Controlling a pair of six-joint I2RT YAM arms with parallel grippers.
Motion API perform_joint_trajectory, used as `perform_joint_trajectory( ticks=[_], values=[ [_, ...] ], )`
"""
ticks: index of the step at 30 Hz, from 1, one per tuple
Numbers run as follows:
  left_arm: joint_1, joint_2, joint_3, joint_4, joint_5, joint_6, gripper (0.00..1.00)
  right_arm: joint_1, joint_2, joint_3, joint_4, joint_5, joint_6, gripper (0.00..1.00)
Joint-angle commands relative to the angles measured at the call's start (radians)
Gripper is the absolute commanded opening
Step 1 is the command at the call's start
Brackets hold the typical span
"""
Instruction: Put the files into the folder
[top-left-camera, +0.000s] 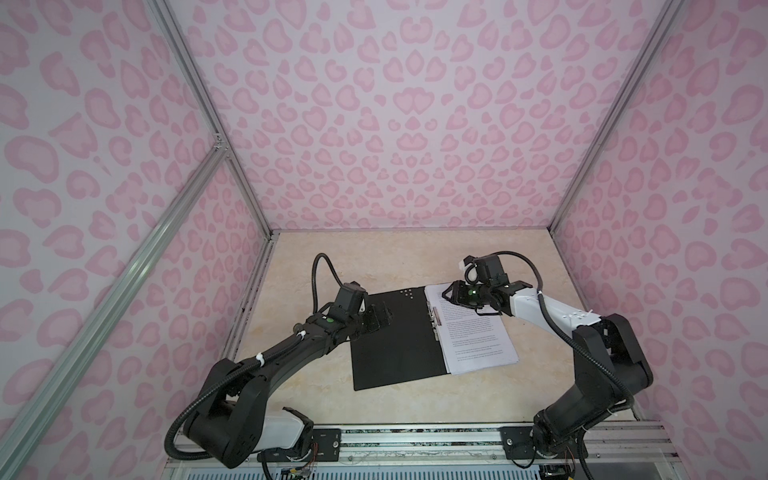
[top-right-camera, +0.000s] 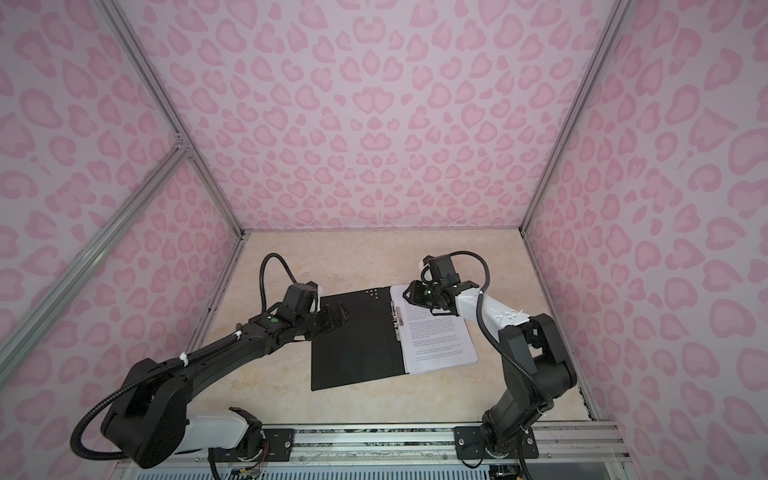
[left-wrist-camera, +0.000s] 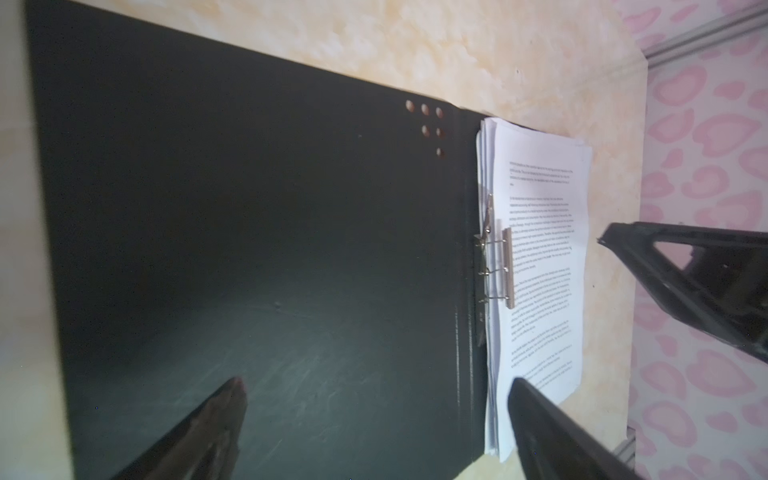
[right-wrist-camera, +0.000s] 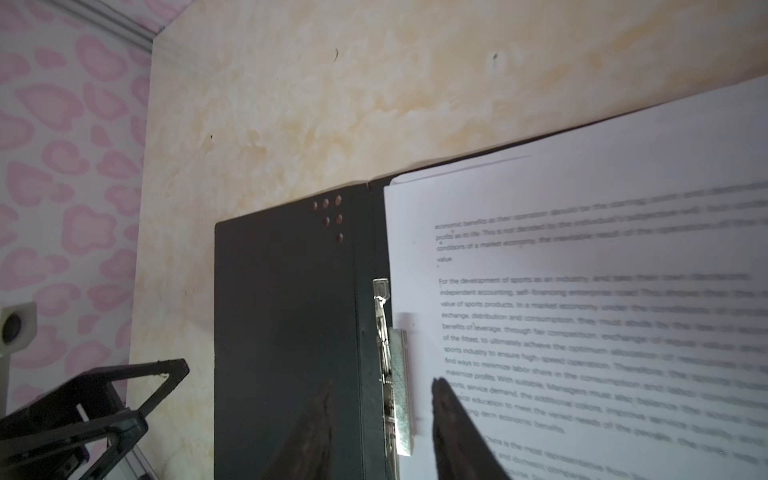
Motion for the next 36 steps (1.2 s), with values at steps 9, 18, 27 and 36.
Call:
perform_joint_trajectory(
  ticks=[9, 18, 27, 36],
  values=[
    [-0.037, 0.311, 0.246, 0.144, 0.273, 0.095, 0.90, 0.036, 0.236, 0.200, -0.155, -0.025, -0.093, 0.10],
    [-0.047, 0.502, 0.386, 0.212, 0.365, 0.080, 0.91, 0.045, 0.305, 0.237, -0.169, 0.001, -0.086, 0.03],
    [-0.049, 0.576, 0.396, 0.391, 0.433, -0.015, 0.98, 0.046, 0.331, 0.233, -0.160, 0.008, -0.072, 0.00],
    [-0.049, 0.630, 0.408, 0.539, 0.472, -0.125, 0.98, 0.027, 0.351, 0.216, -0.112, -0.051, -0.031, 0.00]
  ],
)
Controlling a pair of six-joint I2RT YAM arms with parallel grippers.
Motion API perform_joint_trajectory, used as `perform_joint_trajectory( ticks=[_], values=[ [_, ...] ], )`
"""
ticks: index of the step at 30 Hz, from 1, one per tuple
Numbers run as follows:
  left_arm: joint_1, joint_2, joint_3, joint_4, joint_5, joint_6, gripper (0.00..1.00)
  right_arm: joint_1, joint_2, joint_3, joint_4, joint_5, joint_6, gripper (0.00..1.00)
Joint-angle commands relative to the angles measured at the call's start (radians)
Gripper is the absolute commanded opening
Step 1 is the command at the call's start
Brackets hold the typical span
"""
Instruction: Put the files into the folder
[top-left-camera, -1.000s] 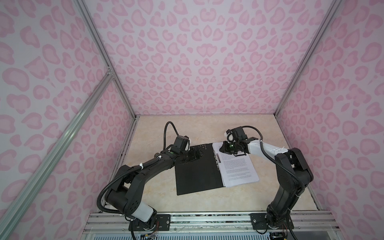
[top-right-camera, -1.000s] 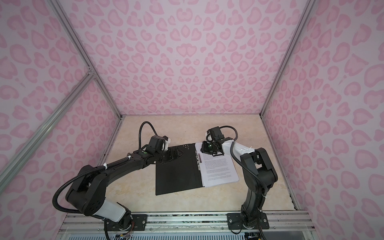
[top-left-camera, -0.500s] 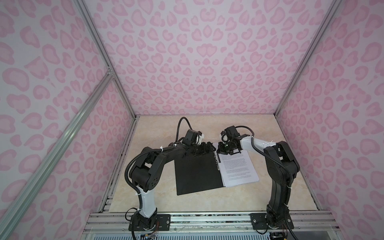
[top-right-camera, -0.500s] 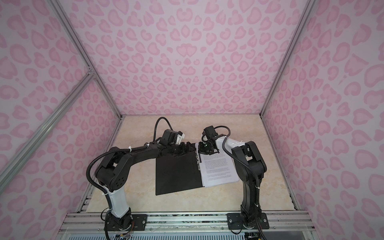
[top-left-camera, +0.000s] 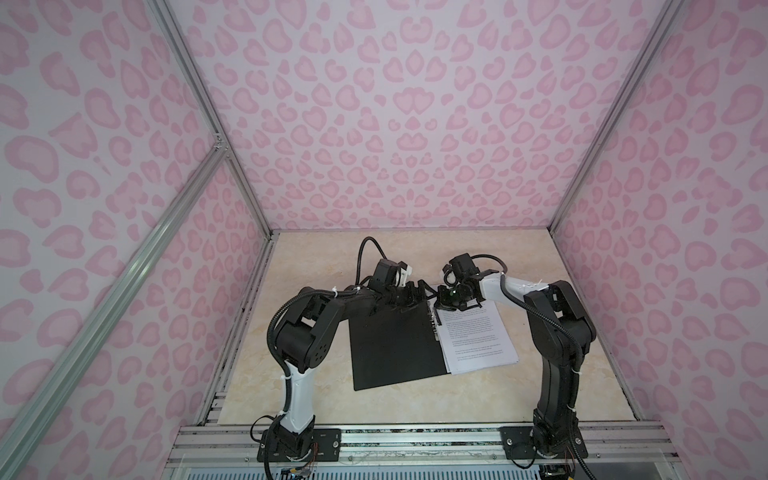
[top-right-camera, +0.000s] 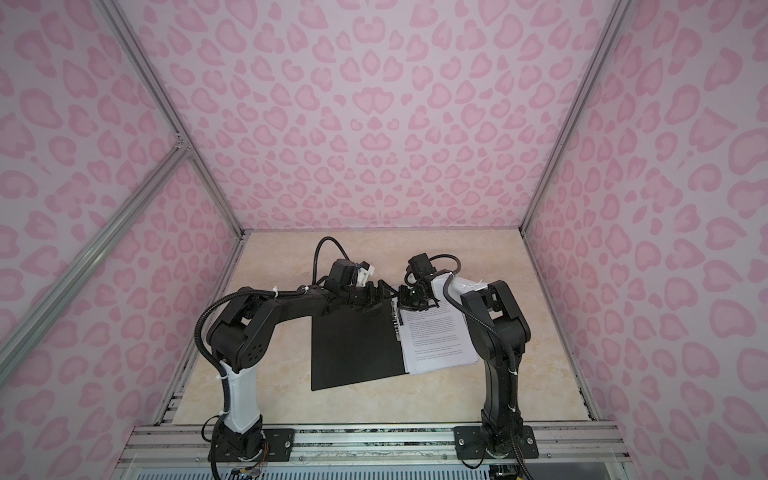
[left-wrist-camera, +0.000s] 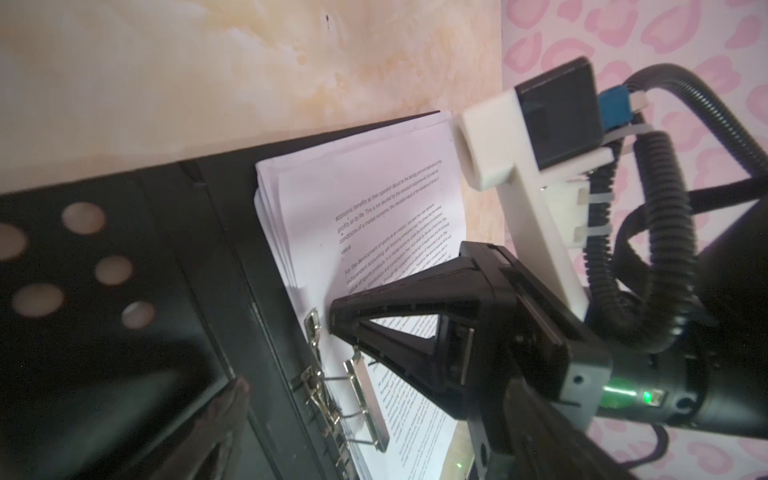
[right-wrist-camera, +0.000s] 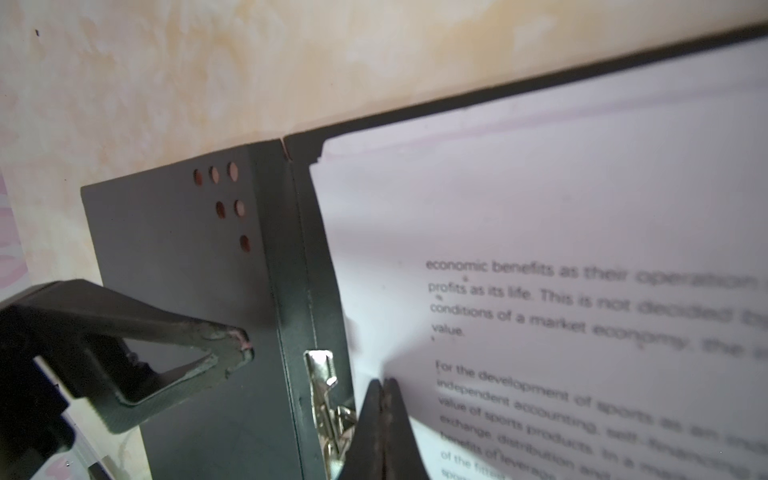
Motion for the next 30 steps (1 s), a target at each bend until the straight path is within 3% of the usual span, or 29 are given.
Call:
perform_joint_trajectory(
  ticks=[1, 7, 19, 23, 30],
  values=[
    [-0.001, 0.006, 0.008, 0.147, 0.046, -0.061, 0.98, -0.008, 0.020, -0.015, 0.034, -0.037, 0.027, 0.00],
    [0.005, -0.028, -0.001, 0.120, 0.028, -0.056, 0.98, -0.020, 0.020, -0.020, 0.047, -0.065, 0.035, 0.00],
    [0.067, -0.132, -0.096, 0.053, -0.025, -0.037, 0.98, -0.035, -0.068, -0.025, 0.086, -0.134, 0.038, 0.26],
    [0.094, -0.177, -0.153, 0.040, -0.031, -0.025, 0.98, -0.036, -0.047, 0.002, 0.090, -0.160, 0.021, 0.39],
    [0.122, -0.211, -0.231, 0.040, -0.030, -0.007, 0.98, -0.023, 0.026, 0.075, 0.054, -0.182, -0.001, 0.53]
  ],
)
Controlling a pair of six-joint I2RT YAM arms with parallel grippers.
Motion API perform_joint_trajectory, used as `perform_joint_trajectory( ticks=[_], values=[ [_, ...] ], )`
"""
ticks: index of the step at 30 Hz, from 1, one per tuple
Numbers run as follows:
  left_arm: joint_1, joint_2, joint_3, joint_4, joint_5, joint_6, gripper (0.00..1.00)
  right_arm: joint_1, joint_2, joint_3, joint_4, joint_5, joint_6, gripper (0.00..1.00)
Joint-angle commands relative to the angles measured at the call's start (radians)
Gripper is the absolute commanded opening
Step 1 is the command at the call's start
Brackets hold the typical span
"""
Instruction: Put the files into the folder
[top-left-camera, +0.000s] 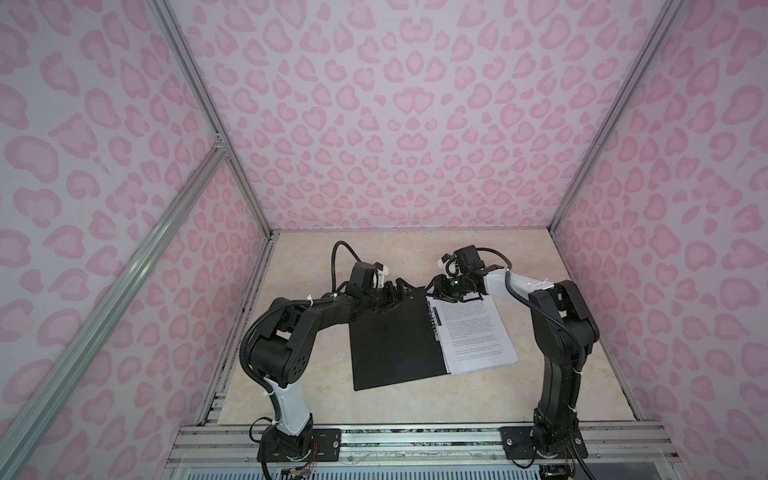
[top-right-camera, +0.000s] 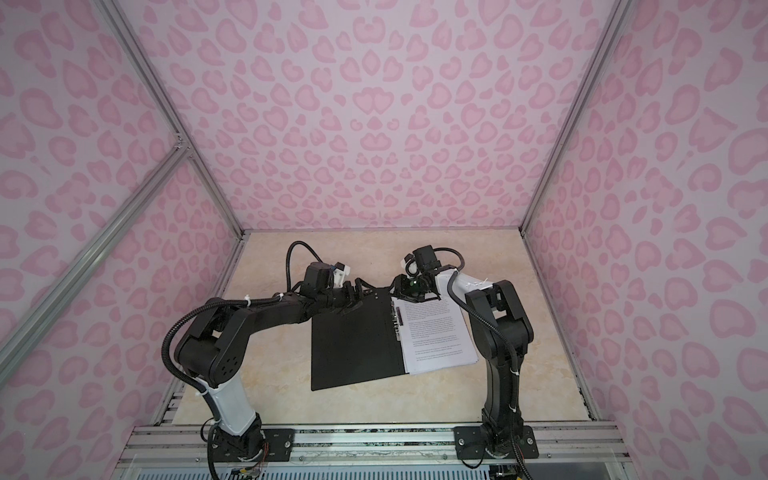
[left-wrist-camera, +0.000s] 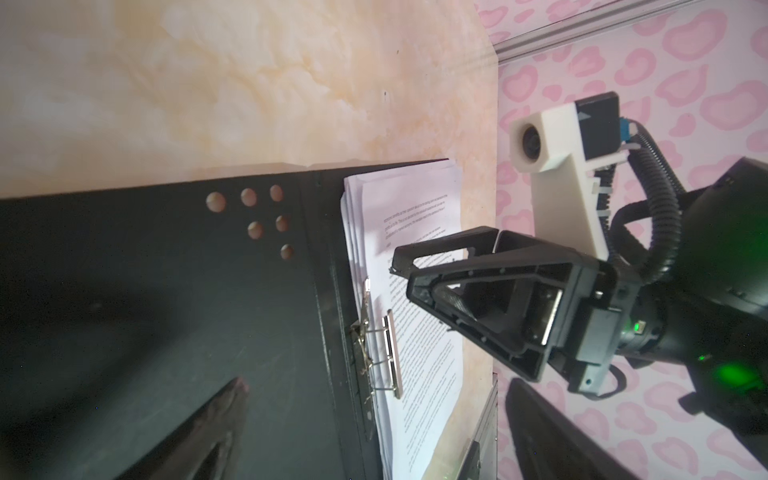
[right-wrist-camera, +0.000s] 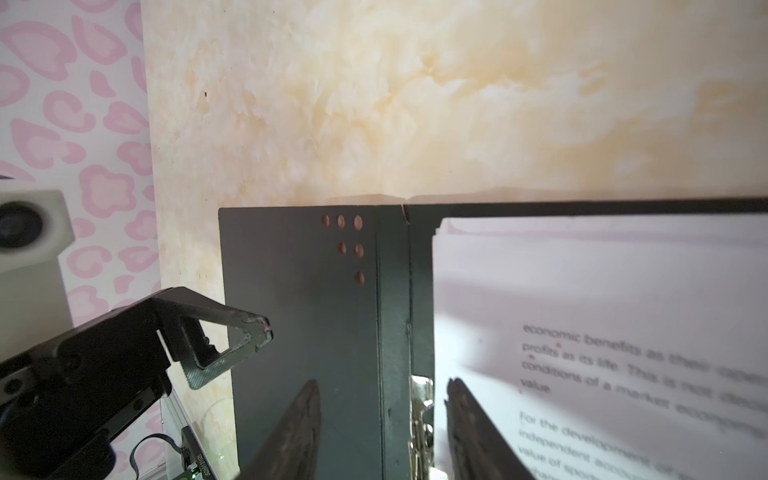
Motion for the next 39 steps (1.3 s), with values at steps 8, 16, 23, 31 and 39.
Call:
perform_joint_trajectory(
  ticks=[8, 16, 23, 31, 39],
  values=[
    [0.014, -0.027, -0.038, 0.006, -0.002, 0.025, 0.98, 0.008, 0.052, 0.005, -0.001, -0.019, -0.007, 0.54],
    [0.020, -0.025, -0.045, -0.004, -0.005, 0.033, 0.98, 0.008, 0.079, -0.002, 0.036, -0.074, 0.006, 0.54],
    [0.022, -0.014, -0.050, -0.002, -0.006, 0.034, 0.98, 0.007, 0.080, -0.012, 0.065, -0.124, 0.017, 0.53],
    [0.023, -0.009, -0.050, -0.007, -0.008, 0.036, 0.98, 0.005, 0.054, -0.046, 0.121, -0.168, 0.043, 0.50],
    [0.028, -0.002, -0.047, -0.016, -0.008, 0.043, 0.98, 0.014, -0.068, -0.156, 0.195, -0.226, 0.067, 0.48]
  ],
)
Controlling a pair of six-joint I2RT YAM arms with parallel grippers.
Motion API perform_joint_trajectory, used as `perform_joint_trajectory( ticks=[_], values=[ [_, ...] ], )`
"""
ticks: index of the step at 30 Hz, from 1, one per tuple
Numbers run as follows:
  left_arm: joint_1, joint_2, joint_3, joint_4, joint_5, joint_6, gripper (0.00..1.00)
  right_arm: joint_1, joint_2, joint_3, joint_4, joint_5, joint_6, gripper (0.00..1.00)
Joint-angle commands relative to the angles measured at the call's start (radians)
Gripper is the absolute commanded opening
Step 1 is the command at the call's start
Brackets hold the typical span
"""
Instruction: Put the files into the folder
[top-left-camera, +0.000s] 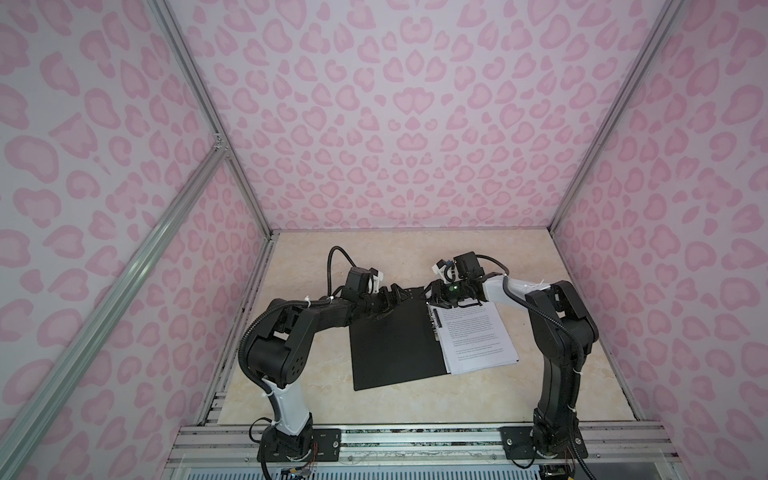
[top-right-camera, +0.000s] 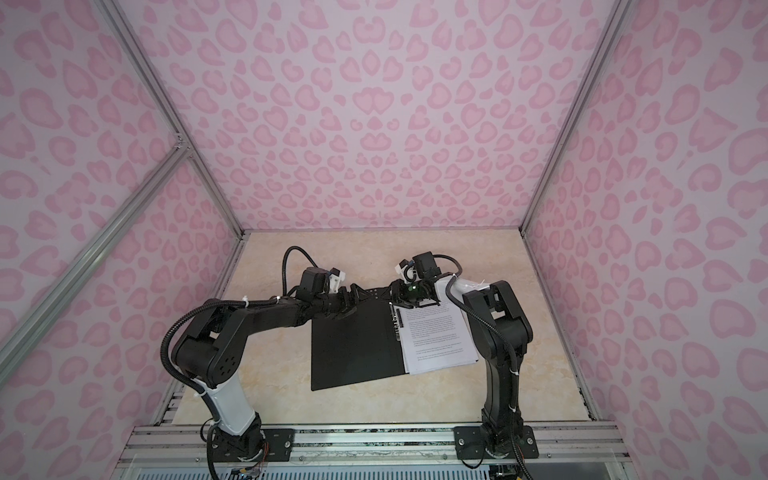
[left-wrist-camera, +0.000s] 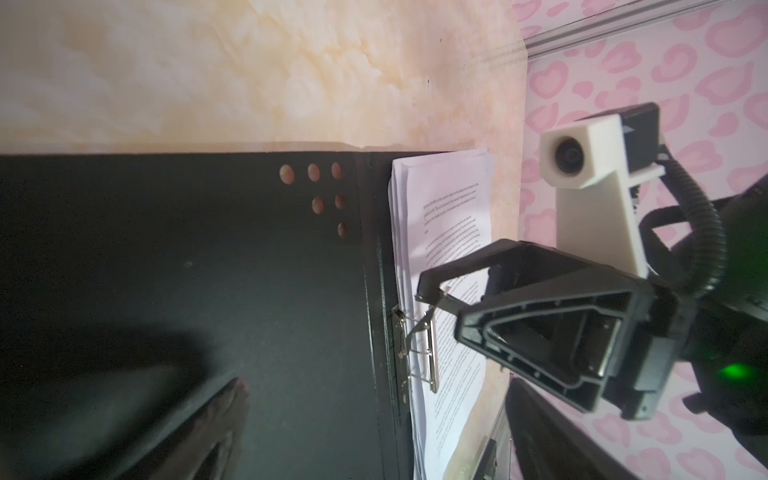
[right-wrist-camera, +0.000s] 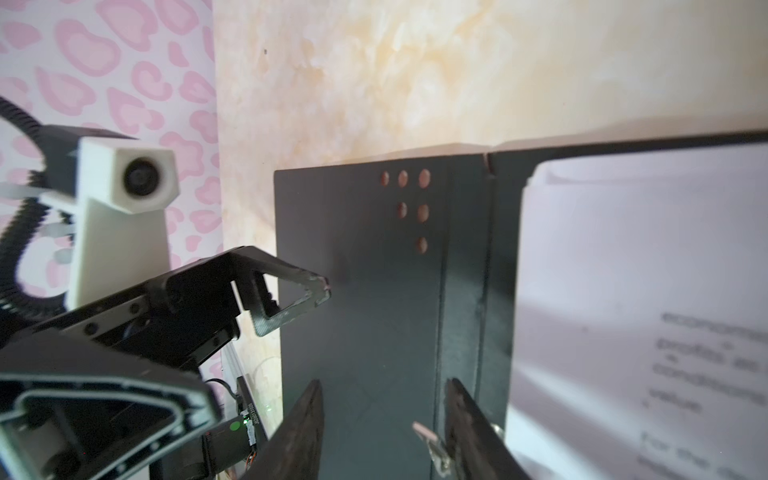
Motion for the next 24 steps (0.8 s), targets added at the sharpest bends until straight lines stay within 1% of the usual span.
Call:
perform_joint_trajectory(
  ticks=[1, 4, 6, 9, 11, 13, 15, 17, 21, 24],
  values=[
    [0.003, 0.004, 0.002, -0.006, -0.001, 0.015, 0.98, 0.007, -0.054, -0.058, 0.050, -0.037, 0.009, 0.48],
    [0.002, -0.006, 0.005, -0.023, -0.002, 0.026, 0.98, 0.008, -0.133, -0.165, 0.125, -0.056, 0.055, 0.48],
    [-0.003, -0.007, 0.017, -0.053, -0.003, 0.044, 0.98, 0.007, -0.176, -0.213, 0.129, -0.054, 0.064, 0.46],
    [-0.034, -0.013, 0.042, -0.128, -0.023, 0.088, 0.98, 0.003, -0.255, -0.280, 0.115, -0.012, 0.067, 0.43],
    [-0.057, -0.017, 0.051, -0.159, -0.044, 0.114, 0.98, -0.012, -0.310, -0.304, 0.074, 0.055, 0.057, 0.42],
    [-0.083, -0.014, 0.065, -0.183, -0.060, 0.135, 0.98, -0.045, -0.382, -0.325, 0.004, 0.177, 0.030, 0.52],
    [-0.110, -0.005, 0.085, -0.208, -0.068, 0.159, 0.98, -0.096, -0.434, -0.342, -0.062, 0.286, 0.016, 0.58],
    [-0.141, 0.007, 0.117, -0.238, -0.075, 0.183, 0.98, -0.165, -0.485, -0.366, -0.122, 0.384, 0.008, 0.67],
    [-0.196, 0.031, 0.188, -0.270, -0.086, 0.212, 0.98, -0.312, -0.571, -0.440, -0.170, 0.478, -0.018, 0.84],
    [-0.215, 0.060, 0.226, -0.287, -0.087, 0.204, 0.98, -0.405, -0.589, -0.476, -0.180, 0.482, -0.037, 0.89]
  ],
)
